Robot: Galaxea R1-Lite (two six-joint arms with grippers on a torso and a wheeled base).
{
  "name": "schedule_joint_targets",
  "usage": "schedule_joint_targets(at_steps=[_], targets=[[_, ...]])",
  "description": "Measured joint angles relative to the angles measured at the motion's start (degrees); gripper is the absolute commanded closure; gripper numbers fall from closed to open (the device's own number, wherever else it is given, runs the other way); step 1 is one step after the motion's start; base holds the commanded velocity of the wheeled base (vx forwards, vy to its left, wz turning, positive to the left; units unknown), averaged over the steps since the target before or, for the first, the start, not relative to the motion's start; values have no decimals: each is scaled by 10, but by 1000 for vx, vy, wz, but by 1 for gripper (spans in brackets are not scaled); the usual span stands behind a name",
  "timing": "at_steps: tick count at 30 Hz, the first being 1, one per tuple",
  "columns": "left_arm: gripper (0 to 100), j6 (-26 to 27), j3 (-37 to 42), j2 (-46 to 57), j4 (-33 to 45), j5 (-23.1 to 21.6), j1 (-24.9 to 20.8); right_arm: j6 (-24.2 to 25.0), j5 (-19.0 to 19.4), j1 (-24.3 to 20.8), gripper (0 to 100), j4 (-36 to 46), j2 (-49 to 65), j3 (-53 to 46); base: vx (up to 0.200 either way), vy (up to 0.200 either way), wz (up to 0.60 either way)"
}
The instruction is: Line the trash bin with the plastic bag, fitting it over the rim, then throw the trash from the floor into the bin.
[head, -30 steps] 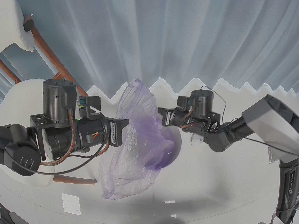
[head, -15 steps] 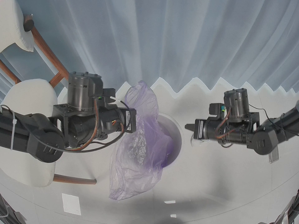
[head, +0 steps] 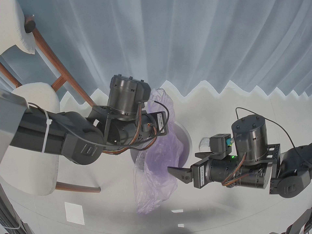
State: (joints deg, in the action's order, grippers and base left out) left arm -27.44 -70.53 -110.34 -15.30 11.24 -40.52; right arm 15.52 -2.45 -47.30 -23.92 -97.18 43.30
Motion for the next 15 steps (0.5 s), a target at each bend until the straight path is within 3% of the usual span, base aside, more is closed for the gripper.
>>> schedule_joint_targets(at_steps=[6, 15], targets=[[100, -11, -18, -9, 23, 14, 0, -11, -67, -50, 0, 4, -17, 6, 0, 0, 0], [100, -13, -30, -11, 41, 20, -2, -25, -121, -76, 0, 11, -86, 93, 0, 0, 0]])
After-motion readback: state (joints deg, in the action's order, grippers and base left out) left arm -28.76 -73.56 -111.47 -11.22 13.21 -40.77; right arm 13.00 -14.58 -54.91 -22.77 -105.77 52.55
